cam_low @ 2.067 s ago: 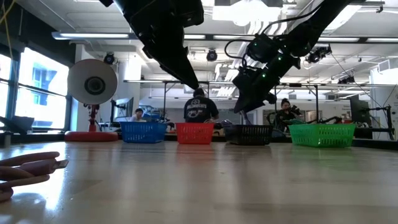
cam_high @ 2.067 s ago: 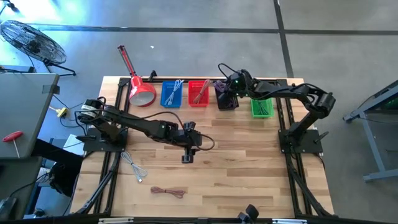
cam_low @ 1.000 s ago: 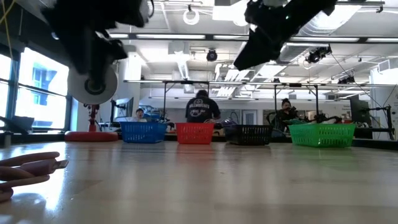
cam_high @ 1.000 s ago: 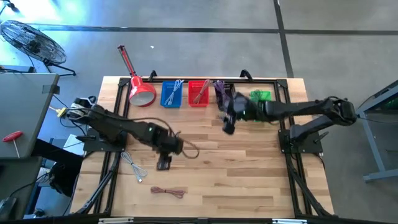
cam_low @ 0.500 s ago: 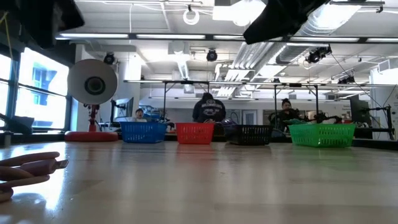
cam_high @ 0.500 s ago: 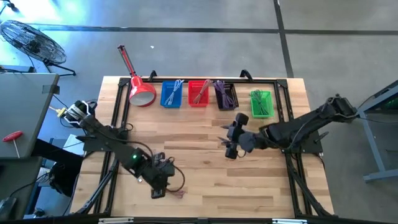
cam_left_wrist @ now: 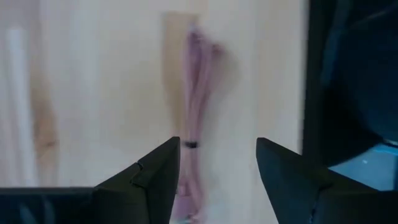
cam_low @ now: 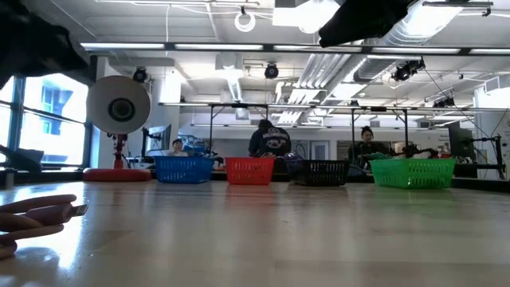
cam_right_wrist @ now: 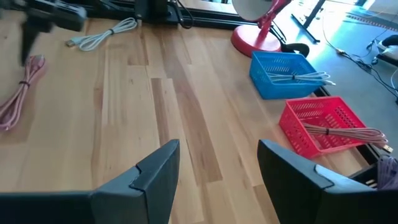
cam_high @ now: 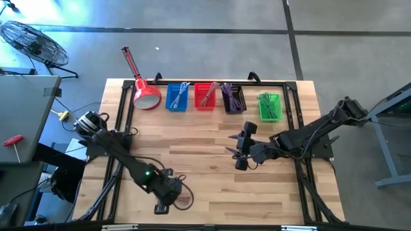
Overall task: Pick & Place USB Port
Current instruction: Put the pink charger cable into the red bin
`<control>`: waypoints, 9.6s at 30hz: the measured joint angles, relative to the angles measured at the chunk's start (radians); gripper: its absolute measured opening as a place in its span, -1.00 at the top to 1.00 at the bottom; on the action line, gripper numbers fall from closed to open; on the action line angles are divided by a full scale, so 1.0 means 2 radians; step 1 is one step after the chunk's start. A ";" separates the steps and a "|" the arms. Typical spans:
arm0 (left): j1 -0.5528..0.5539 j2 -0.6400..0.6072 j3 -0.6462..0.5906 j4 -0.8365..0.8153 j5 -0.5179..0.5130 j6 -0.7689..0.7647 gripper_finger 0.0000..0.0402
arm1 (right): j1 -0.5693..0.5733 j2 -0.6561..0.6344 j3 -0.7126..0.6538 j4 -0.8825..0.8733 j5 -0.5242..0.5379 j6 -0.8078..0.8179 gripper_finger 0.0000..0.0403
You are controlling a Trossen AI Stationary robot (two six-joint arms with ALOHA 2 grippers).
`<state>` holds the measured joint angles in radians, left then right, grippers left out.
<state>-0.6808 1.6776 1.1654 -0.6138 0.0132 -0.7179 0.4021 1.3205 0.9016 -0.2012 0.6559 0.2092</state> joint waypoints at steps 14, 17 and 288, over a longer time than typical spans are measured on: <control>0.007 0.029 0.000 -0.030 0.013 -0.068 -0.02 | 0.002 0.000 0.000 -0.002 -0.008 -0.004 -0.04; 0.007 0.039 0.000 -0.016 0.036 -0.081 -0.02 | 0.002 0.000 0.000 -0.003 -0.010 -0.003 -0.04; 0.101 -0.047 -0.092 0.105 -0.466 0.175 -0.08 | -0.483 0.332 0.278 -0.047 -0.453 -0.116 0.85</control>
<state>-0.4782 1.5837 0.9813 -0.4046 -0.9188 -0.3687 -0.5636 1.9846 1.4570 -0.2943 -0.2504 -0.0227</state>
